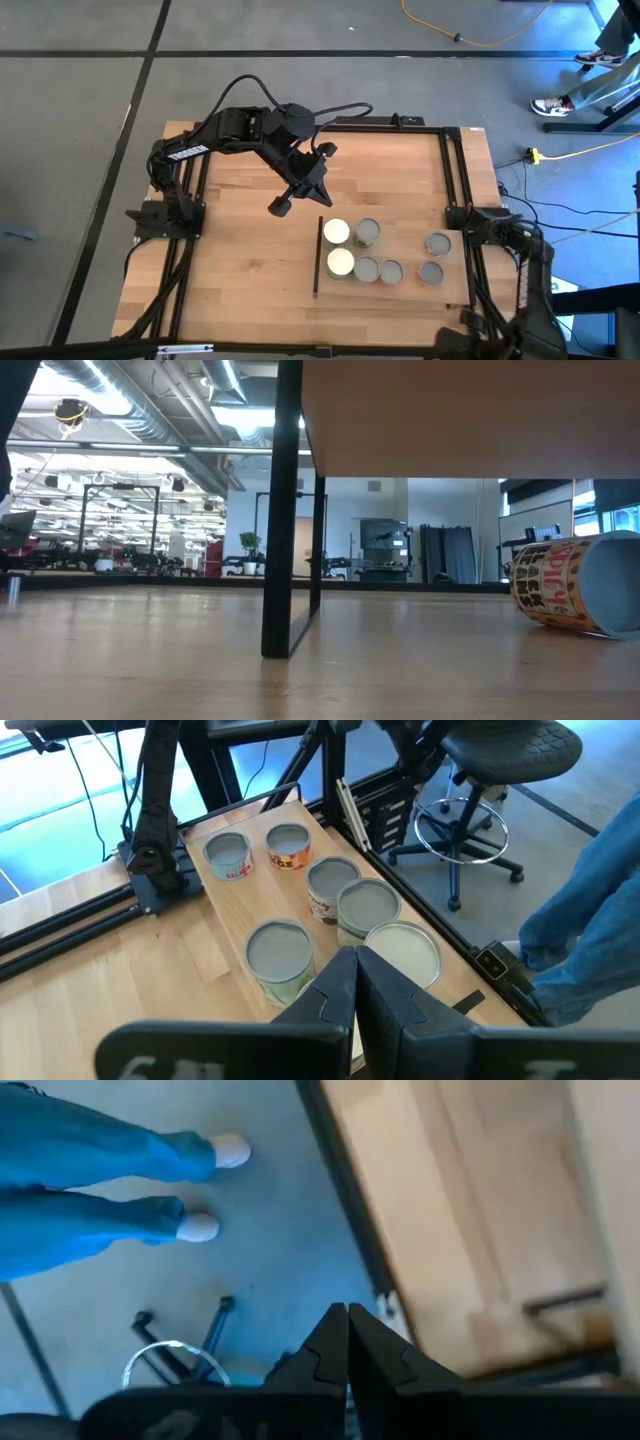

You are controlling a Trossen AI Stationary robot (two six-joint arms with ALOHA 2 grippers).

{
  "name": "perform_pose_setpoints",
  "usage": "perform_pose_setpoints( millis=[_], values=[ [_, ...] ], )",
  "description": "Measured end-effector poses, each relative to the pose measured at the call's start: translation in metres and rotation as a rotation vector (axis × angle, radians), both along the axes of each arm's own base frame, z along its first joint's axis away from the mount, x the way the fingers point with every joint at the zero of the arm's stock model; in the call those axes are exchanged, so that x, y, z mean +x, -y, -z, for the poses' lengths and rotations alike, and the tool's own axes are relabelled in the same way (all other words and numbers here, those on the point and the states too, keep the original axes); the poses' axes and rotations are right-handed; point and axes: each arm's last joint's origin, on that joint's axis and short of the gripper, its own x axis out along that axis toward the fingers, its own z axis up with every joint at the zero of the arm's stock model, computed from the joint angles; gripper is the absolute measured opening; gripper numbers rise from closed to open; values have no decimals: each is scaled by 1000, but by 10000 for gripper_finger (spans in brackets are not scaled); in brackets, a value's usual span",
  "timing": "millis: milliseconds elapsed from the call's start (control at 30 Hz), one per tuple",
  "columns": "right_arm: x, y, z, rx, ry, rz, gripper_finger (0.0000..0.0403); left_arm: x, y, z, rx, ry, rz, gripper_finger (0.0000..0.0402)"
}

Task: Pick and place cans onto a shelf
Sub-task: Adjust the shelf

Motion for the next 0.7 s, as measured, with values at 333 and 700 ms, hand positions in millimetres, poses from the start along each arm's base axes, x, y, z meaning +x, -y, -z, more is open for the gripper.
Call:
perform_pose_setpoints(
  millis=[333,700],
  values=[
    [-30,-13,46,-112,-137,126,5,0,0,0,1,1,0,0],
    [-31,2,107,-330,-248,241,5,0,0,0,-1,-1,-1,0]
  ],
)
